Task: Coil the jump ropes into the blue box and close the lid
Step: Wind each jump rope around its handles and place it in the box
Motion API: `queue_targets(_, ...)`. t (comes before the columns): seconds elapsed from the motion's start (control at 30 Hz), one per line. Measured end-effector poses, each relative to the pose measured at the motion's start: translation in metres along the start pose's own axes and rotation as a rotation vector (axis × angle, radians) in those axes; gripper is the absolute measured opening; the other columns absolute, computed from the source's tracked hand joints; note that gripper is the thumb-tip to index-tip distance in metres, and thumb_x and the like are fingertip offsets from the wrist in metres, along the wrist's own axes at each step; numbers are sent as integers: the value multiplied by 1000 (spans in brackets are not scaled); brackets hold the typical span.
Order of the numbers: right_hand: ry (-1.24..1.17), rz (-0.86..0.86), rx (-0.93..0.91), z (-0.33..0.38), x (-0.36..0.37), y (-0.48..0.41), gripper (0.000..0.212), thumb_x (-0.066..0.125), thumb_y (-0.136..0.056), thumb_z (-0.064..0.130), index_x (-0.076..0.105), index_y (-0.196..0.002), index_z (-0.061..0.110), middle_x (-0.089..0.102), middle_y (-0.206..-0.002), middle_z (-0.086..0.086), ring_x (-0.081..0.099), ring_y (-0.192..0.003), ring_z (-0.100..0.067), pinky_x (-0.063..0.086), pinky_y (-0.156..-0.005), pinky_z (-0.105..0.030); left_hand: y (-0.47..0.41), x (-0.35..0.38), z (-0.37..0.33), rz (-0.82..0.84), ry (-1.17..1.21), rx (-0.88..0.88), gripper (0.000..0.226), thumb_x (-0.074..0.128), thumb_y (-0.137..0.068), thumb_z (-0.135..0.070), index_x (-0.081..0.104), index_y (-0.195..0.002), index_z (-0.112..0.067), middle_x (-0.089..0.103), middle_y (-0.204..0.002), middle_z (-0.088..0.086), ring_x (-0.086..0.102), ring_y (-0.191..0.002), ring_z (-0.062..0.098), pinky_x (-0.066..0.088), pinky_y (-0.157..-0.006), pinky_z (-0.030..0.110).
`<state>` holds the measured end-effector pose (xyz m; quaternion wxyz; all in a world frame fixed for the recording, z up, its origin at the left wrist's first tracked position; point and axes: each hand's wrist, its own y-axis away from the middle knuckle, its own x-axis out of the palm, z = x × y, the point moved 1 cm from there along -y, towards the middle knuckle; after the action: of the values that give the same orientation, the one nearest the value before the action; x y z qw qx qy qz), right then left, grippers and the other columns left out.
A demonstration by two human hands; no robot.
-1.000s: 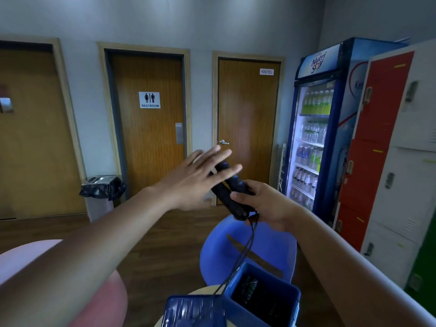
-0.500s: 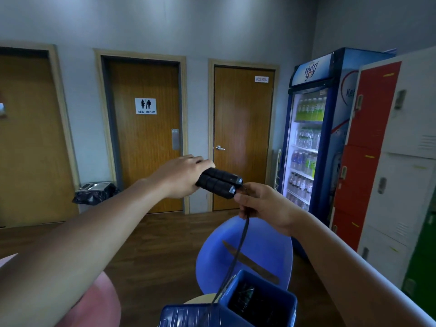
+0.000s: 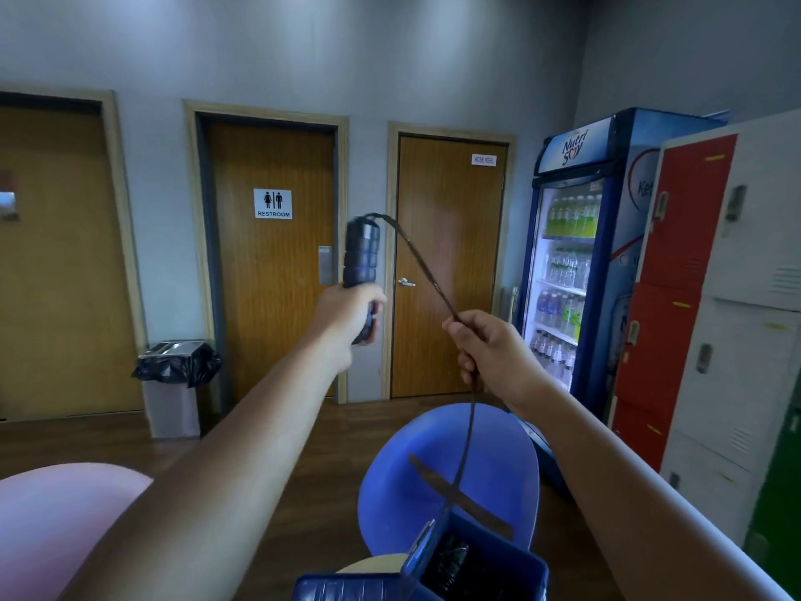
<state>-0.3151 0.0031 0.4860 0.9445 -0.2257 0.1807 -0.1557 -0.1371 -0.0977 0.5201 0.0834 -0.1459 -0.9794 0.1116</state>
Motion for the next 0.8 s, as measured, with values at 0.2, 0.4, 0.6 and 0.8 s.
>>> queue_targets(0.2,102,42,61,-14,23,6,21,50,-103,25,66,-90,24,49,-48,13,46,-51,-14,47,-60,-39,4,24,-22,48,519,-212,13,62,-88,-12,57,-101,-12,66,-113,19,64,-107,42,51,-94,66)
queue_targets(0.4,137,83,81,-11,28,15,25,50,-104,23,63,-83,22,49,-47,12,45,-48,-13,45,-58,-38,2,36,-27,96,625,-231,9,60,-88,-13,56,-93,-7,63,-74,10,61,-66,21,57,-68,36)
queue_targets(0.6,552,285,77,-9,8,23,10,56,-101,28,62,-94,24,57,-69,6,55,-54,-9,51,-53,-23,-28,10,-17,-72,-8,64,40,70,-88,-33,54,-110,-4,51,-65,4,46,-42,13,45,-41,25)
queue_targets(0.8,868,336,-10,8,-18,15,14,52,-102,31,62,-95,24,58,-74,9,54,-63,-9,47,-60,-25,-32,-19,0,223,-1240,349,72,31,-79,-87,39,-118,-26,62,-85,7,59,-61,18,49,-51,32)
